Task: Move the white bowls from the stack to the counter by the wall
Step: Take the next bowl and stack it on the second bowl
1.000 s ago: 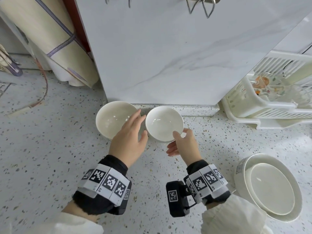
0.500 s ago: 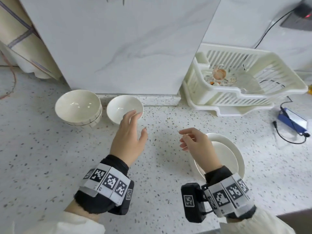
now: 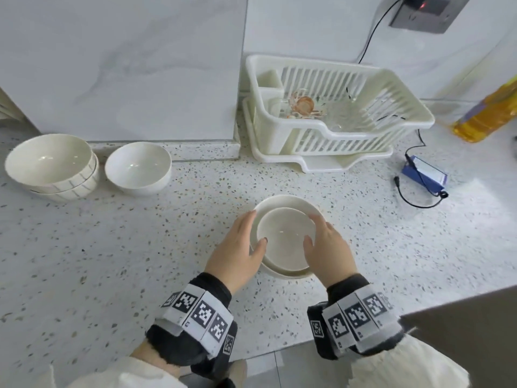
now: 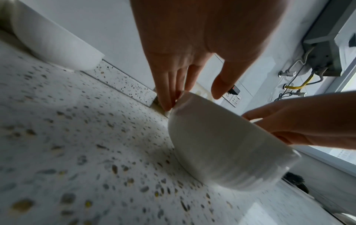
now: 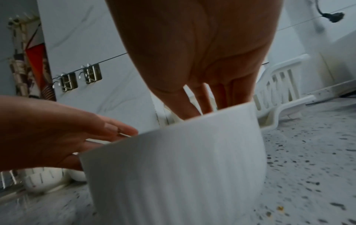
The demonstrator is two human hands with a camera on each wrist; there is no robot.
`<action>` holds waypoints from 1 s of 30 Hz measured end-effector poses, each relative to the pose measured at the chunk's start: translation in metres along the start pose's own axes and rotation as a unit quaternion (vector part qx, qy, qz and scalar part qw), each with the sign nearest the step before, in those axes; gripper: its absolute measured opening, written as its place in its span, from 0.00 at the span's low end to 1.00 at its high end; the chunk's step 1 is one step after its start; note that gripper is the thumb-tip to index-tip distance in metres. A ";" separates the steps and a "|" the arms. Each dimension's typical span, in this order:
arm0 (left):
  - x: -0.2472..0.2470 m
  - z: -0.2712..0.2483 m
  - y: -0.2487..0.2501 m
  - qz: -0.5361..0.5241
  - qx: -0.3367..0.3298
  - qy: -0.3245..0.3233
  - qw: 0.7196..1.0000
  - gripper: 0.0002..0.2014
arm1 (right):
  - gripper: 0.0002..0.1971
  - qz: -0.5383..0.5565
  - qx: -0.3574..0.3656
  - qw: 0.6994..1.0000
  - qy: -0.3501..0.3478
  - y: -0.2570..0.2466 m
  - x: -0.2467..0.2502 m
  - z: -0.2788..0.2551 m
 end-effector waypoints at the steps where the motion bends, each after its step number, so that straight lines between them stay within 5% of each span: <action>1: -0.002 -0.001 0.001 0.003 0.006 0.000 1.000 0.28 | 0.22 -0.006 0.000 1.000 -0.004 0.000 0.000 0.001; 10: -0.007 -0.002 0.001 0.002 0.049 -0.002 0.999 0.25 | 0.19 -0.026 -0.018 0.998 -0.060 0.004 0.003 0.015; 17: 0.005 0.001 0.003 -0.047 0.045 0.018 0.998 0.21 | 0.16 0.014 0.020 0.998 0.061 -0.004 0.024 0.006; 23: 0.052 0.005 0.001 -0.129 0.026 0.080 0.988 0.17 | 0.14 0.060 0.054 0.988 0.129 -0.052 0.036 0.013; 30: 0.130 0.007 -0.041 -0.152 0.013 0.157 0.976 0.20 | 0.14 0.144 0.054 0.985 0.075 -0.146 0.007 0.040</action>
Point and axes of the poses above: each hand's wrist, its own z-axis towards the middle knuckle, its own x-axis out of the back of the hand, y = z × x, the point moved 1 cm from there along z, towards the middle knuckle, and after that the axes turned 8 degrees about -z, right-handed, at the moved point
